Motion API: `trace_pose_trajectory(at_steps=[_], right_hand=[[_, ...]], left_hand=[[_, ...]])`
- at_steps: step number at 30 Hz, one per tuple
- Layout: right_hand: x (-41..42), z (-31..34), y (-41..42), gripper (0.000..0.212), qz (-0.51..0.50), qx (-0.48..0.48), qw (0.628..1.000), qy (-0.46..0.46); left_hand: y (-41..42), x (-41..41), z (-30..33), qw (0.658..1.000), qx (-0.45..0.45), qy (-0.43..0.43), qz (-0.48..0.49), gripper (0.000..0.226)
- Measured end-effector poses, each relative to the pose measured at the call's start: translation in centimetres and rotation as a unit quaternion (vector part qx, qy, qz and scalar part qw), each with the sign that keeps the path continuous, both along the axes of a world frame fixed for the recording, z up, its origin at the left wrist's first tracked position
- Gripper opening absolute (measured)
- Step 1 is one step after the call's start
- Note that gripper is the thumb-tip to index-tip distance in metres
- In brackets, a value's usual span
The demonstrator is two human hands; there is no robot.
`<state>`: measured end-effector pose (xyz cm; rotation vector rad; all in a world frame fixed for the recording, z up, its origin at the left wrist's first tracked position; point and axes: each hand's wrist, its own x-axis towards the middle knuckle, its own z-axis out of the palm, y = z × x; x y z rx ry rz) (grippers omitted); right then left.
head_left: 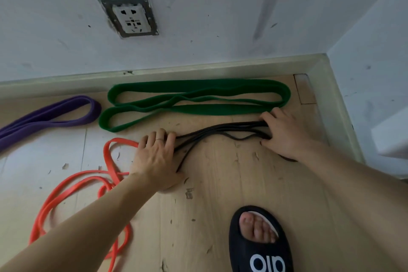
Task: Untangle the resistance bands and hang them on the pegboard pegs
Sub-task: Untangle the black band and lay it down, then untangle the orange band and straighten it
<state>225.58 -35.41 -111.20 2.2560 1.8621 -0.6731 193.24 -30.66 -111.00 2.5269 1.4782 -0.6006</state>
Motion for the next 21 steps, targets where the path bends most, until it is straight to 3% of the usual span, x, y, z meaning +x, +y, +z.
trace_pose_trajectory(at_steps=[3,6,11,15,21], right_hand=[[0.4,0.3,-0.5,0.053,-0.002,0.008,1.0,-0.002],[1.0,0.5,-1.0,0.026,-0.003,0.039,0.999,-0.005],[2.2,0.6,-1.2,0.021,-0.016,0.058,0.997,-0.046],[3.2,0.6,-1.2,0.021,-0.033,0.048,0.996,-0.07],[2.8,0.4,-0.7,0.024,-0.056,0.021,0.997,-0.055]], left_hand=[[-0.3,-0.4,0.3,0.999,-0.011,0.019,-0.031,0.092],[0.0,-0.2,0.3,0.999,0.0,-0.013,-0.04,0.056],[0.6,0.7,0.6,0.998,-0.006,-0.045,-0.042,0.036],[0.4,1.9,0.3,0.996,-0.011,-0.081,-0.039,0.04],[-1.0,1.8,-0.7,0.998,0.0,-0.063,-0.011,0.074]])
